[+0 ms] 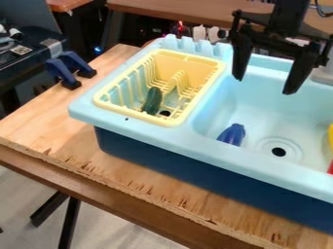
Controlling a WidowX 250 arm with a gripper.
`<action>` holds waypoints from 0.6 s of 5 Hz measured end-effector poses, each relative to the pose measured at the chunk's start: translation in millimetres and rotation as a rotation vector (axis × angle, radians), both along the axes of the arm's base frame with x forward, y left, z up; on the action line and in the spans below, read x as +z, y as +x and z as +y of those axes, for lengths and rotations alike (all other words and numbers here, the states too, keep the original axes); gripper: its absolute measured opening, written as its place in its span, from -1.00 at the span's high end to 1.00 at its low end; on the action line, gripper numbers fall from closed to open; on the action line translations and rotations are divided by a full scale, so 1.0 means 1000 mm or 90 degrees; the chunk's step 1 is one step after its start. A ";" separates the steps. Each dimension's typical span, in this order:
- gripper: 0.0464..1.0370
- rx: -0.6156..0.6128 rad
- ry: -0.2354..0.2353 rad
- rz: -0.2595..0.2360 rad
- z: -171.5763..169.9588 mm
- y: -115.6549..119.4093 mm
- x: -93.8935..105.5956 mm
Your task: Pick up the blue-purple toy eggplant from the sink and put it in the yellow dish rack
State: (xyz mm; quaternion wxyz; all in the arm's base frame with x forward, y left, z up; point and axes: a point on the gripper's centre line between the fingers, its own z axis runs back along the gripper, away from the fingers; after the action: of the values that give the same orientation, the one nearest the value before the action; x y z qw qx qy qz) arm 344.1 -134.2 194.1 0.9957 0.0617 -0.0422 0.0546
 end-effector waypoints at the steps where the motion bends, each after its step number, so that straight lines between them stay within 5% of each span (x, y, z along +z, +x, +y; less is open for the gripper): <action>1: -0.93 -0.001 0.013 0.030 0.000 -0.001 -0.016; 2: -0.93 -0.033 0.028 0.066 0.007 -0.007 -0.040; 3: -0.93 -0.042 0.028 0.071 0.013 -0.007 -0.054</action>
State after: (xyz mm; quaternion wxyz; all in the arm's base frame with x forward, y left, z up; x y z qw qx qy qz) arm 336.6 -121.4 139.7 0.9961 0.0854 0.0100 0.0175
